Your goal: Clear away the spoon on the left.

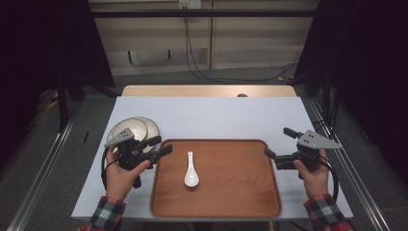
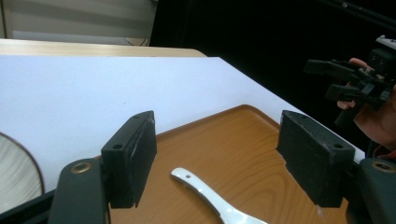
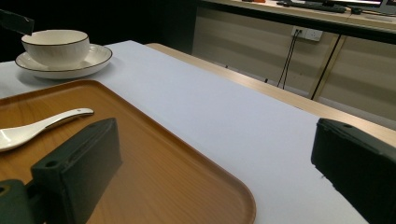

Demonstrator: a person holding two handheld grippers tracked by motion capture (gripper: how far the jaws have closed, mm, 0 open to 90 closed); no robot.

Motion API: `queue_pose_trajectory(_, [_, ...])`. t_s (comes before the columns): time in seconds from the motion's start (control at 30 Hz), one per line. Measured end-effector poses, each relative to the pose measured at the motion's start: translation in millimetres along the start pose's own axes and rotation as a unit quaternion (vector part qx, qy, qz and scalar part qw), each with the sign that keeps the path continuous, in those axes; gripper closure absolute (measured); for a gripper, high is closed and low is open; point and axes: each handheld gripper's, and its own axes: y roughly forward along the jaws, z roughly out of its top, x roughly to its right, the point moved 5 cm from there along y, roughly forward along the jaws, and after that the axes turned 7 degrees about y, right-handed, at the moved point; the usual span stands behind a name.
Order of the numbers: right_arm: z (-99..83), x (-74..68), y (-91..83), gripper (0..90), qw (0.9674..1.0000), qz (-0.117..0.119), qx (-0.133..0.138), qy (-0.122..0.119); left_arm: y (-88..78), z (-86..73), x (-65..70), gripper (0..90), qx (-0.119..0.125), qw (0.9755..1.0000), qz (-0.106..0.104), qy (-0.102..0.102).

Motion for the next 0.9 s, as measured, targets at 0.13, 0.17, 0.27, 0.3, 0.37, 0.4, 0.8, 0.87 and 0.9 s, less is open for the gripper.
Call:
queue_pose_trajectory(0.13, [-0.2, 0.5, -0.1, 1.1, 1.0, -0.003, -0.002, 0.0, -3.7, 1.4, -1.9, 26.0, -0.003, 1.0, 0.005, 0.002])
queue_pose_trajectory(0.17, [-0.2, 0.5, -0.1, 1.1, 1.0, -0.003, -0.002, 0.0, -3.7, 1.4, -1.9, 25.5, -0.003, 1.0, 0.005, 0.002])
queue_pose_trajectory(0.27, [0.1, 0.9, -0.8, 1.1, 1.0, -0.003, -0.001, 0.001, -7.2, 3.7, -3.4, 24.4, 0.001, 1.0, 0.01, 0.001])
queue_pose_trajectory(0.3, [0.0, 1.1, -0.9, 1.1, 1.0, -0.004, -0.001, 0.0, -7.2, 3.7, -3.4, 24.1, 0.001, 1.0, 0.01, 0.001])
queue_pose_trajectory(0.37, [-0.2, 1.2, -1.0, 1.2, 1.0, -0.005, -0.003, 0.0, -9.9, 5.1, -5.1, 23.3, 0.007, 1.0, 0.006, 0.002])
queue_pose_trajectory(0.4, [-0.2, 0.9, -1.0, 1.2, 1.0, -0.005, -0.003, 0.001, -10.8, 5.6, -5.6, 22.7, 0.008, 0.9999, 0.007, 0.001])
queue_pose_trajectory(0.8, [-0.6, 2.0, -0.8, 1.1, 1.0, -0.004, -0.002, 0.002, -21.4, 7.3, -14.7, 11.3, 0.017, 0.9989, 0.039, 0.02])
queue_pose_trajectory(0.87, [-1.0, 2.0, -0.7, 1.1, 1.0, -0.003, -0.004, 0.0, -20.6, 6.1, -15.3, 7.6, 0.014, 0.9988, 0.04, 0.026])
queue_pose_trajectory(0.9, [-1.0, 1.8, -0.8, 1.1, 1.0, -0.003, -0.005, 0.001, -20.6, 6.1, -15.3, 6.5, 0.014, 0.9988, 0.04, 0.026])
